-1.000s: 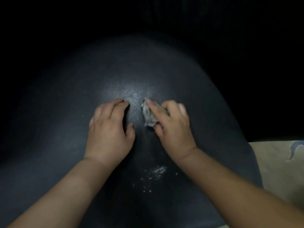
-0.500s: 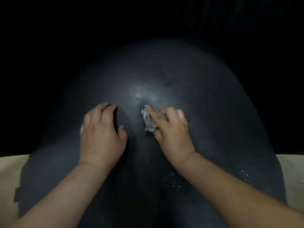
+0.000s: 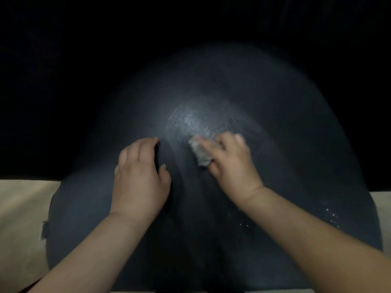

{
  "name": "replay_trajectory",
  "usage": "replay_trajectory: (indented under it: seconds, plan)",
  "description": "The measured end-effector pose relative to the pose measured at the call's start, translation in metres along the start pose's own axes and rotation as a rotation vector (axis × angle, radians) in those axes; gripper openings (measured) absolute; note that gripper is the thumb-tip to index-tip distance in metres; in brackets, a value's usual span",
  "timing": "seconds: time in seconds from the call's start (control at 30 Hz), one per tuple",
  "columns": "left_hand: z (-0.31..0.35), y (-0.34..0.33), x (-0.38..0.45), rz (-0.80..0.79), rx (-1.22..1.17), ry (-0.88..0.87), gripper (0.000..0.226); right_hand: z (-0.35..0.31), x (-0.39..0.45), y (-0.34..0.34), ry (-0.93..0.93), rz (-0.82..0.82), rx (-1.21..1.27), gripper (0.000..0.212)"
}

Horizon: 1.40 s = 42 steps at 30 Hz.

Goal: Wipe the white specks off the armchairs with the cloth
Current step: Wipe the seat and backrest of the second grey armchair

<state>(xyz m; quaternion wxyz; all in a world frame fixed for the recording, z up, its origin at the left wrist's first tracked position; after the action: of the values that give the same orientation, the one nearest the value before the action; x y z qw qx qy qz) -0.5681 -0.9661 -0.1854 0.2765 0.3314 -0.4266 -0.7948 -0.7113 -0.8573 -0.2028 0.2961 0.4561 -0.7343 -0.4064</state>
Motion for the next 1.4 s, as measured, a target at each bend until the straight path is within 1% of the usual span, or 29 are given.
replay_trajectory:
  seconds: [0.07, 0.1, 0.13, 0.17, 0.2, 0.3, 0.33, 0.37, 0.4, 0.5, 0.57, 0.63, 0.73, 0.8, 0.83, 0.9, 0.97, 1.03, 1.1, 1.17, 1.2, 1.23, 1.3, 1.37, 1.4]
  plan:
    - [0.008, -0.004, -0.004, -0.021, 0.002, -0.028, 0.056, 0.043, -0.003, 0.024, -0.176, 0.111, -0.071, 0.054]
    - [0.013, -0.007, -0.006, -0.031, 0.000, -0.046, 0.056, 0.061, -0.003, 0.034, -0.277, 0.154, -0.060, 0.052]
    - [0.017, -0.010, -0.007, -0.042, -0.003, -0.063, 0.056, 0.069, -0.006, 0.037, -0.352, 0.181, -0.030, 0.052]
    - [0.022, -0.012, -0.010, -0.054, -0.003, -0.079, 0.055, 0.067, -0.011, 0.036, -0.386, 0.195, 0.000, 0.053]
    - [0.027, -0.015, -0.012, -0.068, 0.002, -0.096, 0.055, 0.057, -0.019, 0.032, -0.373, 0.191, 0.020, 0.054]
    - [0.036, -0.025, -0.022, -0.108, 0.018, -0.130, 0.055, 0.011, -0.058, 0.013, -0.179, 0.084, 0.013, 0.060]
    - [0.038, -0.027, -0.025, -0.117, 0.022, -0.141, 0.055, 0.007, -0.071, 0.011, -0.140, 0.049, -0.012, 0.058]
    - [0.039, -0.029, -0.029, -0.124, 0.028, -0.153, 0.055, 0.013, -0.082, 0.015, -0.138, 0.041, -0.046, 0.054]
    - [0.040, -0.031, -0.032, -0.126, 0.033, -0.166, 0.055, 0.026, -0.091, 0.024, -0.182, 0.074, -0.084, 0.051]
    - [0.040, -0.034, -0.038, -0.125, 0.043, -0.189, 0.056, 0.072, -0.119, 0.052, -0.435, 0.253, -0.126, 0.050]
    - [0.040, -0.035, -0.042, -0.118, 0.051, -0.203, 0.055, 0.071, -0.131, 0.052, -0.549, 0.339, -0.084, 0.052]
    - [0.041, -0.037, -0.046, -0.116, 0.058, -0.217, 0.055, 0.042, -0.133, 0.033, -0.557, 0.355, -0.060, 0.053]
    - [0.040, -0.040, -0.054, -0.113, 0.068, -0.229, 0.056, -0.008, -0.130, 0.001, -0.451, 0.293, -0.052, 0.059]
    - [0.040, -0.042, -0.059, -0.110, 0.083, -0.239, 0.057, -0.007, -0.129, 0.003, -0.395, 0.252, -0.048, 0.059]
    - [0.040, -0.043, -0.060, -0.109, 0.090, -0.248, 0.057, 0.002, -0.131, 0.010, -0.392, 0.260, -0.075, 0.057]
    - [0.040, -0.045, -0.062, -0.108, 0.092, -0.261, 0.057, 0.030, -0.144, 0.031, -0.485, 0.350, -0.140, 0.056]
    - [0.038, -0.044, -0.062, -0.099, 0.083, -0.267, 0.057, 0.047, -0.160, 0.041, -0.638, 0.459, -0.114, 0.055]
    - [0.036, -0.044, -0.063, -0.096, 0.079, -0.279, 0.057, 0.032, -0.166, 0.030, -0.696, 0.515, -0.107, 0.056]
    - [0.034, -0.043, -0.063, -0.087, 0.077, -0.289, 0.057, -0.006, -0.154, 0.004, -0.642, 0.473, -0.092, 0.058]
    - [0.032, -0.043, -0.064, -0.080, 0.075, -0.298, 0.058, -0.044, -0.136, -0.019, -0.527, 0.392, -0.045, 0.058]
    - [0.032, -0.043, -0.064, -0.079, 0.076, -0.303, 0.058, -0.052, -0.131, -0.023, -0.485, 0.365, -0.028, 0.056]
    - [0.032, -0.044, -0.065, -0.079, 0.080, -0.309, 0.057, -0.048, -0.128, -0.021, -0.463, 0.350, -0.021, 0.056]
    - [0.032, -0.045, -0.067, -0.079, 0.085, -0.319, 0.056, -0.020, -0.139, -0.002, -0.492, 0.363, -0.080, 0.057]
    - [0.033, -0.044, -0.069, -0.078, 0.083, -0.322, 0.055, 0.025, -0.167, 0.027, -0.636, 0.450, -0.165, 0.059]
    - [0.033, -0.044, -0.070, -0.076, 0.083, -0.324, 0.055, 0.043, -0.184, 0.038, -0.719, 0.504, -0.157, 0.059]
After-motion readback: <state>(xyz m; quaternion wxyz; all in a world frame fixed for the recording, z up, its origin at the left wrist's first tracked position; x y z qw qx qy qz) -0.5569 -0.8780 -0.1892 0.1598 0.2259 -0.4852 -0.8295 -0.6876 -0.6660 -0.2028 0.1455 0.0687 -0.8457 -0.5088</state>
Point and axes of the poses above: each hand's wrist, its own x-axis towards the middle knuckle, its own y-axis out of the back of the hand, z = x × y, the point moved 8 cm from there along x, towards the middle knuckle, and after that the axes turned 6 degrees about -z, right-handed, at the moved point
